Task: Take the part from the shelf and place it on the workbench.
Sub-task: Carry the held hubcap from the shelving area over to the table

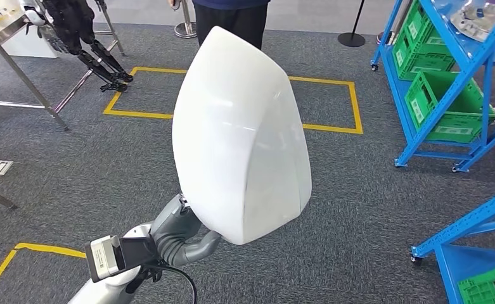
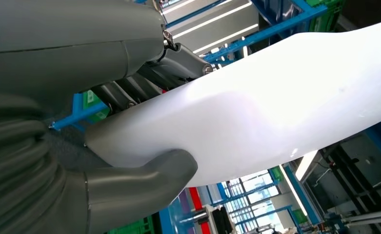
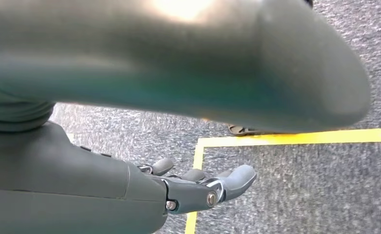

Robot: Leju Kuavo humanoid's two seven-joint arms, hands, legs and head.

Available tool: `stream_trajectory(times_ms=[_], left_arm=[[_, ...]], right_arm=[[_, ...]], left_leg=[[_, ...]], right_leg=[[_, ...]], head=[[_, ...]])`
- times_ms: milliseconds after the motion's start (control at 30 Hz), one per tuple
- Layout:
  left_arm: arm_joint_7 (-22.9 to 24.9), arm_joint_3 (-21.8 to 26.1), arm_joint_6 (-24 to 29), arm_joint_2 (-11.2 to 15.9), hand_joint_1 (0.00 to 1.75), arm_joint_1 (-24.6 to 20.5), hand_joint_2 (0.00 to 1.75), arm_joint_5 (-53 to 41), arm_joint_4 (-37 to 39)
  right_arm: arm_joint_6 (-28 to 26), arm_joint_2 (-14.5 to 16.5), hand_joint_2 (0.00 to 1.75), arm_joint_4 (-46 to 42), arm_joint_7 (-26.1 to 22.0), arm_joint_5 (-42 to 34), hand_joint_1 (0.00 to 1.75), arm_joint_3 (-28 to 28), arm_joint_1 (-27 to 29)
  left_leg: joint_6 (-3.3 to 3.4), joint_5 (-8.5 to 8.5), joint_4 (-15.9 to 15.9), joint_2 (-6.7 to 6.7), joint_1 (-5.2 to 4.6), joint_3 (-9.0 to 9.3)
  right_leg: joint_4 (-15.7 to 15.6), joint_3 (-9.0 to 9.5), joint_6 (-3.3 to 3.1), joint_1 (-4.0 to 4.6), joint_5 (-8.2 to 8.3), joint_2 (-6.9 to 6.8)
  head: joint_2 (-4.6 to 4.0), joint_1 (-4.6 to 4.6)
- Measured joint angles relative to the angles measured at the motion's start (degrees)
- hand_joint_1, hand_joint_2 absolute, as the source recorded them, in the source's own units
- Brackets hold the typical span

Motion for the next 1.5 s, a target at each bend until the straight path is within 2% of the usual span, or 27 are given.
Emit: stream_trajectory(times_ms=[67,133,167,233,300,367,400,467,533,600,667,733,800,867,900,933,967,1033,1067,1100,1167,1200,1267,1333,1400,1433,1500], left_arm=[[0.13,0.0,-0.09,-0.05,1.75,-0.1,1.75,-0.01,-0.33],[0.22,0.0,-0.17,-0.08,1.75,-0.14,1.75,-0.02,-0.59],[0.25,0.0,-0.2,-0.09,1.75,-0.12,1.75,-0.04,-0.73],[0.3,0.0,-0.25,-0.21,1.75,-0.18,1.75,-0.06,-0.95],[0.34,0.0,-0.35,-0.43,1.75,-0.19,1.75,-0.07,-1.02],[0.37,0.0,-0.45,-0.54,1.75,0.01,1.75,-0.08,-0.93],[0.37,-0.01,-0.49,-0.55,1.75,0.12,1.75,-0.08,-0.86],[0.37,-0.02,-0.52,-0.55,1.75,0.24,1.75,-0.08,-0.76],[0.39,-0.02,-0.54,-0.56,1.75,0.27,1.75,-0.08,-0.74],[0.51,-0.02,-0.57,-0.58,1.75,0.31,1.75,-0.07,-0.74],[0.77,-0.02,-0.66,-0.53,1.75,0.36,1.75,-0.05,-0.74],[1.01,-0.01,-0.84,-0.44,1.75,0.33,1.75,-0.01,-0.72],[1.2,-0.01,-1.17,-0.4,1.75,0.27,1.75,0.05,-0.6],[1.38,-0.02,-1.56,-0.39,1.75,0.36,1.75,0.11,-0.28],[1.42,-0.02,-1.73,-0.39,1.75,0.42,1.75,0.15,-0.09],[1.48,-0.03,-1.88,-0.43,1.75,0.45,1.75,0.19,0.07],[1.57,-0.03,-2.04,-0.48,1.75,0.45,1.75,0.24,0.16],[1.81,-0.05,-2.38,-0.67,1.75,0.36,1.75,0.35,0.22],[1.92,-0.06,-2.52,-0.79,1.75,0.29,1.75,0.39,0.22],[1.99,-0.07,-2.64,-0.89,1.75,0.24,1.75,0.43,0.23],[2.16,-0.08,-2.78,-1.0,1.75,0.18,1.75,0.46,0.23],[2.21,-0.08,-2.86,-1.02,1.75,0.15,1.75,0.46,0.23],[2.27,-0.07,-3.02,-1.16,1.75,-0.03,1.75,0.48,0.27],[2.34,-0.08,-3.09,-1.33,1.75,-0.12,1.75,0.49,0.44],[2.4,-0.08,-3.1,-1.39,1.75,0.07,1.75,0.5,0.66],[2.43,-0.08,-3.11,-1.38,1.75,0.16,1.75,0.5,0.74],[2.44,-0.09,-3.12,-1.39,1.75,0.23,1.75,0.5,0.73]], right_arm=[[-0.29,0.01,0.0,0.0,0.33,-0.41,0.0,-0.1,-0.01],[-0.39,0.02,0.0,0.0,0.35,-0.71,0.0,-0.25,-0.11],[-0.41,0.02,0.0,0.0,0.33,-0.78,0.0,-0.3,-0.19],[-0.41,0.04,0.0,0.01,0.36,-0.82,0.0,-0.39,-0.26],[-0.48,0.05,0.0,0.01,0.53,-0.82,0.0,-0.47,0.01],[-0.61,0.05,0.0,0.0,0.65,-0.78,0.0,-0.5,0.34],[-0.67,0.05,0.0,0.0,0.66,-0.75,0.0,-0.51,0.41],[-0.72,0.05,0.0,0.0,0.67,-0.63,0.0,-0.51,0.42],[-0.73,0.07,0.0,0.01,0.74,-0.46,0.0,-0.51,0.39],[-0.76,0.05,0.0,0.01,1.03,-0.28,0.0,-0.51,0.33],[-0.85,0.01,0.0,0.0,1.29,-0.17,0.0,-0.51,0.2],[-0.93,-0.02,0.0,0.0,1.25,-0.19,0.0,-0.51,0.1],[-0.93,-0.05,0.0,0.0,1.16,-0.18,0.0,-0.51,0.26],[-0.81,-0.11,0.0,0.0,1.16,0.03,0.0,-0.51,0.58],[-0.7,-0.13,0.0,0.0,1.19,0.17,0.0,-0.51,0.66],[-0.58,-0.15,0.0,0.0,1.23,0.31,0.0,-0.51,0.68],[-0.45,-0.14,0.0,0.0,1.27,0.42,0.0,-0.51,0.66],[-0.23,-0.13,0.0,0.0,1.31,0.54,0.0,-0.51,0.66],[-0.17,-0.13,0.0,0.0,1.32,0.57,0.0,-0.51,0.67],[-0.14,-0.13,0.0,0.0,1.32,0.6,0.0,-0.51,0.66],[-0.12,-0.13,0.0,0.0,1.27,0.69,0.0,-0.5,0.52],[-0.12,-0.13,0.0,0.0,1.23,0.78,0.0,-0.5,0.42],[-0.07,-0.13,0.0,0.0,1.14,0.96,0.0,-0.49,0.32],[-0.03,-0.15,0.0,0.0,1.05,1.07,0.0,-0.49,0.59],[-0.04,-0.2,0.0,0.0,0.95,1.1,0.0,-0.49,0.94],[-0.04,-0.22,0.0,0.0,0.86,1.12,0.0,-0.49,1.0],[-0.04,-0.3,0.0,0.0,0.65,1.14,0.0,-0.49,0.96]], left_leg=[[0.64,0.97,-4.43,1.71,-0.4,2.23],[1.21,1.08,-4.95,0.75,-0.62,2.11],[1.52,1.33,-5.2,0.05,-0.54,2.19],[2.15,1.94,-5.72,-1.35,-0.16,2.43],[2.48,2.22,-5.82,-2.76,0.1,2.44],[2.54,2.25,-5.72,-4.37,0.14,2.33],[2.5,2.24,-5.62,-5.2,0.17,2.31],[2.23,2.13,-5.27,-6.86,0.33,2.29],[1.54,1.95,-4.8,-8.36,0.44,2.07],[0.66,2.01,-4.79,-9.51,0.52,1.68],[-0.16,2.22,-5.1,-10.15,0.66,1.36],[-0.66,1.03,-3.45,-7.54,0.59,0.48],[-0.92,-2.61,2.76,-3.92,0.51,-2.35],[-1.11,-5.77,9.99,-2.99,0.54,-5.7],[-1.11,-6.01,11.53,-2.91,0.54,-6.33],[-1.03,-5.04,10.55,-2.73,0.53,-5.68],[-0.85,-3.3,7.36,-2.15,0.46,-3.87],[-0.14,-0.1,-0.89,0.55,0.07,0.64],[0.28,0.68,-3.53,1.47,-0.14,2.01],[0.69,0.88,-4.74,1.85,-0.34,2.51],[1.35,1.1,-5.01,0.42,-0.48,2.39],[1.69,1.3,-5.25,-0.24,-0.38,2.47],[2.34,1.78,-5.7,-1.56,0.02,2.73],[2.62,1.97,-5.76,-2.99,0.25,2.66],[2.62,2.0,-5.69,-4.68,0.29,2.6],[2.56,2.01,-5.6,-5.56,0.33,2.59],[2.22,1.93,-5.31,-7.24,0.49,2.58]], right_leg=[[0.02,0.25,0.57,0.08,-0.21,-1.13],[-0.15,0.58,1.24,0.0,-0.26,-2.3],[-0.05,0.72,1.62,-0.13,-0.4,-2.04],[2.44,-0.13,2.34,-0.37,-2.13,1.09],[9.37,-3.37,2.86,-0.59,-5.78,4.73],[15.6,-6.64,3.13,-0.64,-7.82,5.5],[15.92,-7.03,3.2,-0.72,-7.15,5.54],[10.02,-4.52,3.34,-1.08,-3.08,6.22],[2.62,-1.12,3.41,-1.4,-0.25,8.42],[0.14,-0.06,2.84,-1.2,-0.04,9.37],[-0.11,-0.03,1.82,-0.97,0.2,8.16],[-0.47,0.1,0.84,-0.99,0.4,6.88],[-0.62,0.15,0.2,-0.84,0.36,5.37],[-0.6,0.11,-0.02,-0.58,0.23,3.67],[-0.58,0.11,-0.06,-0.49,0.19,2.85],[-0.57,0.16,-0.06,-0.41,0.14,2.06],[-0.55,0.28,-0.01,-0.34,0.06,1.3],[-0.47,0.61,0.33,-0.14,-0.21,-0.05],[-0.42,0.75,0.61,-0.04,-0.35,-0.62],[-0.4,0.88,0.91,0.04,-0.45,-1.19],[-0.51,1.19,1.58,0.02,-0.54,-2.26],[-0.37,1.32,1.96,-0.12,-0.76,-1.92],[2.56,0.23,2.66,-0.38,-2.77,1.14],[9.89,-3.28,3.09,-0.54,-6.36,4.46],[15.51,-6.37,3.3,-0.62,-7.81,5.23],[15.25,-6.53,3.34,-0.68,-6.81,5.33],[8.46,-3.7,3.43,-1.05,-2.53,6.59]], head=[[0.0,0.02],[0.0,0.03],[0.0,0.04],[0.0,0.18],[0.0,0.46],[0.0,0.62],[0.0,0.65],[0.0,0.67],[0.0,0.76],[0.0,0.84],[0.0,0.82],[0.0,0.51],[-0.01,0.08],[-0.01,-0.11],[-0.01,-0.15],[0.0,-0.19],[0.0,-0.2],[0.0,-0.22],[0.0,-0.2],[0.0,-0.16],[0.0,-0.12],[0.0,-0.09],[0.0,0.11],[0.0,0.47],[-0.01,0.68],[-0.01,0.73],[0.0,0.81]])
